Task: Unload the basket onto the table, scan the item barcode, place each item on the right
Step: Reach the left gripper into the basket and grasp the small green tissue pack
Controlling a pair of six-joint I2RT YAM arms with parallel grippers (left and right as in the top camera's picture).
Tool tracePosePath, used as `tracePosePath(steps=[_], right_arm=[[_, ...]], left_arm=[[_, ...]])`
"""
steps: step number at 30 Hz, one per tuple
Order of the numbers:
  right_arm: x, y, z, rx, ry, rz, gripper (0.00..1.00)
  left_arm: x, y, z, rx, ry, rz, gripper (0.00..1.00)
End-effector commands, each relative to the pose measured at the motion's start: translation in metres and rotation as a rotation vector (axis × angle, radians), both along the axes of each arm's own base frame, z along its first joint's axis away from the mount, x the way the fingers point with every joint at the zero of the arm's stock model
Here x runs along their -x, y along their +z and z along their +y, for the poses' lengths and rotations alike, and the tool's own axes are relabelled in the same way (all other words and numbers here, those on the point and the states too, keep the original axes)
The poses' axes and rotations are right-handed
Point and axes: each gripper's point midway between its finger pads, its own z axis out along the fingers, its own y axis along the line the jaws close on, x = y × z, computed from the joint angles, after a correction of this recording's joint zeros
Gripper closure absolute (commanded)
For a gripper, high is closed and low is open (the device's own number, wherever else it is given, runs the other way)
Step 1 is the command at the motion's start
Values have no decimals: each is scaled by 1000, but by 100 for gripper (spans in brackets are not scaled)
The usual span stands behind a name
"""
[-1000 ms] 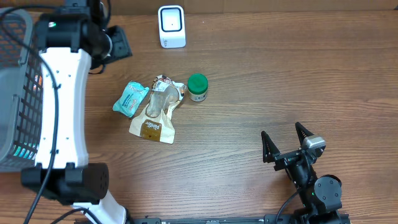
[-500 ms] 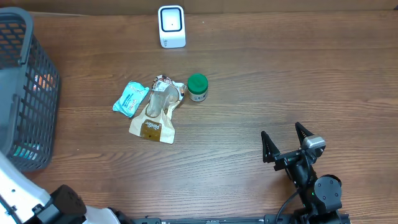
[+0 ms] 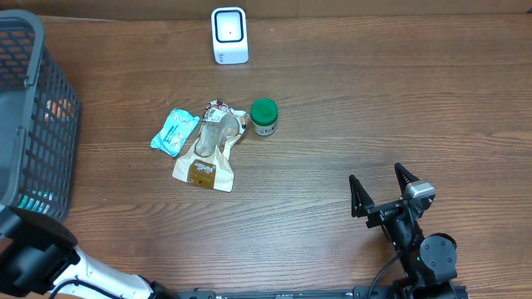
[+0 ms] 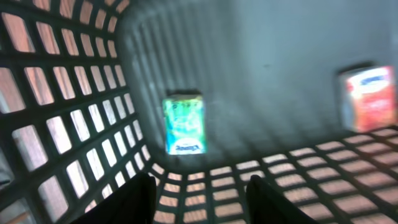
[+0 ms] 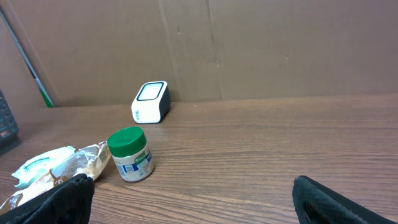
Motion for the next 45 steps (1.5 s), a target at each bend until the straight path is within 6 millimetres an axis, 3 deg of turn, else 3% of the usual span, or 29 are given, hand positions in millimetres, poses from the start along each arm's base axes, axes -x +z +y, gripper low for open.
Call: tracePosePath(steps=[1, 8, 13, 24, 26, 28, 31, 34, 37, 41, 45], right_arm=[[-1, -3, -1, 1, -6, 0, 0], [-1, -3, -1, 1, -6, 0, 0], [-1, -3, -1, 0, -6, 0, 0], [-1, -3, -1, 0, -6, 0, 0], [-1, -3, -1, 1, -6, 0, 0], [-1, -3, -1, 1, -6, 0, 0], [-1, -3, -1, 0, -6, 0, 0], [-1, -3, -1, 0, -6, 0, 0], [-1, -3, -1, 1, -6, 0, 0], [-1, -3, -1, 1, -6, 0, 0], [-1, -3, -1, 0, -6, 0, 0]], left_arm=[[13, -28, 8, 20, 5, 130, 50], [25, -95, -3, 106, 1, 226, 50], [32, -131, -8, 124, 0, 253, 48], [32, -178, -11, 110, -4, 228, 42], [33, -182, -12, 110, -4, 227, 55], [32, -182, -11, 108, -5, 226, 78], [33, -181, -12, 112, -18, 231, 96], [31, -175, -9, 108, -50, 232, 96], [21, -139, 1, 87, -50, 212, 96], [-4, -80, 9, 70, -60, 95, 96], [-30, -5, 8, 31, -87, -81, 96]])
